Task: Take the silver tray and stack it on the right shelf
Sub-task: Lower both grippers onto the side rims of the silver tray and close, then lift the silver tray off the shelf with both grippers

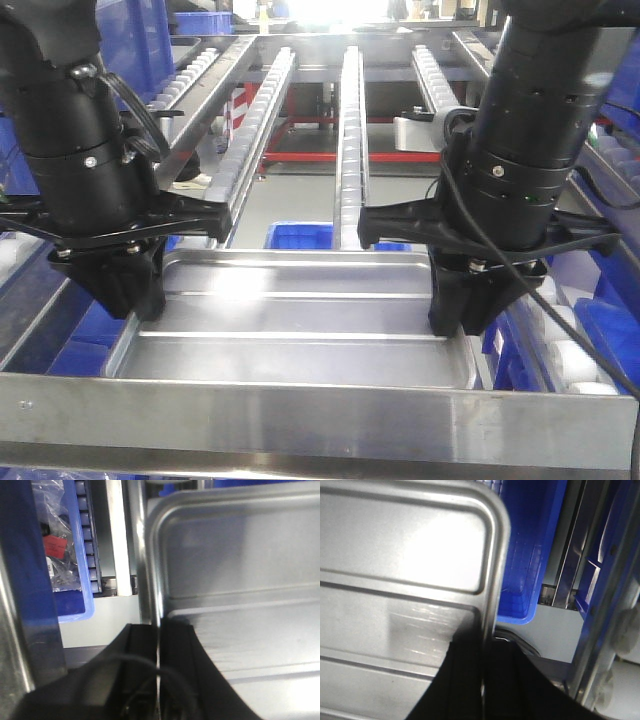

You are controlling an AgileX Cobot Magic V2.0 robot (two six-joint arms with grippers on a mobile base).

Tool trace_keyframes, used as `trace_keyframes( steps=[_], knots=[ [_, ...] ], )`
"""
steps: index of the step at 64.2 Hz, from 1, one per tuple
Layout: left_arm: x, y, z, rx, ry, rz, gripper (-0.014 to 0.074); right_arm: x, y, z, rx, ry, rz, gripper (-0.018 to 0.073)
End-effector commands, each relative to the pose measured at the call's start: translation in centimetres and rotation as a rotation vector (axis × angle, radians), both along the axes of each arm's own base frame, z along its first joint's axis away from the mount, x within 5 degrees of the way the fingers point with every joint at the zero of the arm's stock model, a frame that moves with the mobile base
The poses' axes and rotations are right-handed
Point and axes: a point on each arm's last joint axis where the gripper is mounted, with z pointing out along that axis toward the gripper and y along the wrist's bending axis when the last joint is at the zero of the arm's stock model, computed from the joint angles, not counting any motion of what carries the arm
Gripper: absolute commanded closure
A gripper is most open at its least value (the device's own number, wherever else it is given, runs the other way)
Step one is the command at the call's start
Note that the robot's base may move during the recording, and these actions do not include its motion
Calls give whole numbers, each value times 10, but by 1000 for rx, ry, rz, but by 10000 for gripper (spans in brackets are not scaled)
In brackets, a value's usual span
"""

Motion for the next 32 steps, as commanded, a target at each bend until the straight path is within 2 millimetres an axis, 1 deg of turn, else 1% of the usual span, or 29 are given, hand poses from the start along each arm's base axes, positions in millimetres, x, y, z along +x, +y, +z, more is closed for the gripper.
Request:
trace_keyframes(
  steps=[1,7,14,16,19,22,28,32],
  knots=[
    [2,-4,22,-45,-77,-14,691,4,-1,20,11,-72,22,503],
    [2,-4,27,-39,-68,-10,691,2,-2,29,20,-89,22,503],
    [4,-6,43,-35,-66,-8,690,-5,-5,49,42,-131,21,503],
    [5,-7,52,-44,-81,-9,691,-7,-7,55,47,-141,21,503],
    [3,-10,60,-50,-91,-16,691,-11,-9,65,56,-159,21,503],
    [2,-11,74,-66,-116,-19,691,-15,-11,74,66,-179,20,503],
    [-6,-13,99,-94,-152,-21,691,-26,-17,96,87,-219,20,503],
    [-12,-13,112,-107,-171,-31,690,-33,-20,105,92,-229,20,503]
  ],
)
